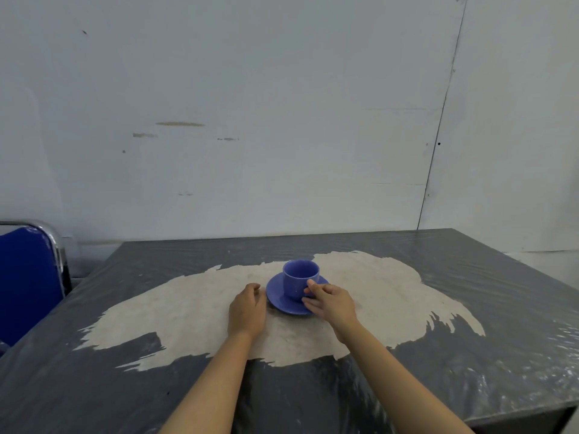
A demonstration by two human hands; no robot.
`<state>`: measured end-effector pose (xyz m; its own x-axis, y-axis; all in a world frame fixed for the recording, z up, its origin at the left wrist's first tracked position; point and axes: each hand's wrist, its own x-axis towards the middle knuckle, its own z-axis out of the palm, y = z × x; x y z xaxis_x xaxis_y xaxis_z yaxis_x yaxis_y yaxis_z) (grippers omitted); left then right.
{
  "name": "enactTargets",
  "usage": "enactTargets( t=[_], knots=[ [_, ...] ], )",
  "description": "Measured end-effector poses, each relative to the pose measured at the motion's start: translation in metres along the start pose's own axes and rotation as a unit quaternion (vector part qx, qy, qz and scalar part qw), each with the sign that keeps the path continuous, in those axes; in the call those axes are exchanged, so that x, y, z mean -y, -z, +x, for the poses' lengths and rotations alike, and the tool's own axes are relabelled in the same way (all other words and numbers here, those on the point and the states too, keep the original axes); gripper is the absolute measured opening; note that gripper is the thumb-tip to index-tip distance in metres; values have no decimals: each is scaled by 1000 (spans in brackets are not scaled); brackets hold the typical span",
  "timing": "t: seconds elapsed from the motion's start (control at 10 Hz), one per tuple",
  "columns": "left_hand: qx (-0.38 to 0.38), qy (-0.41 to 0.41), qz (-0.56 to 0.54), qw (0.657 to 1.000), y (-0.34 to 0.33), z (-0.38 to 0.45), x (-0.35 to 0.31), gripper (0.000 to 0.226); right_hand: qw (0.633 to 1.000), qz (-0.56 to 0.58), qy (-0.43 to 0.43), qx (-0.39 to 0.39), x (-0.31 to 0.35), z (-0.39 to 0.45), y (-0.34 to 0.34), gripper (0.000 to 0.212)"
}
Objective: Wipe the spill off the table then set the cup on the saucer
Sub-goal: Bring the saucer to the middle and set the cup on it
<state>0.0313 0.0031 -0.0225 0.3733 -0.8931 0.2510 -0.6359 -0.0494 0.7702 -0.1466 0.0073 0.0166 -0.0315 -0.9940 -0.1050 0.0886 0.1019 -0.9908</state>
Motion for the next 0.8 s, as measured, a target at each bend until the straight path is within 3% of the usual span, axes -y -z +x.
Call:
enactTargets(
  t=[0.4,0.8],
  knots=[
    [22,13,10,1000,4,0,-2,37,995,-97,36,14,2,-4,3,14],
    [74,23,10,997,16,11,-15,32,989,-137,57,-21,10,-2,18,32]
  ],
)
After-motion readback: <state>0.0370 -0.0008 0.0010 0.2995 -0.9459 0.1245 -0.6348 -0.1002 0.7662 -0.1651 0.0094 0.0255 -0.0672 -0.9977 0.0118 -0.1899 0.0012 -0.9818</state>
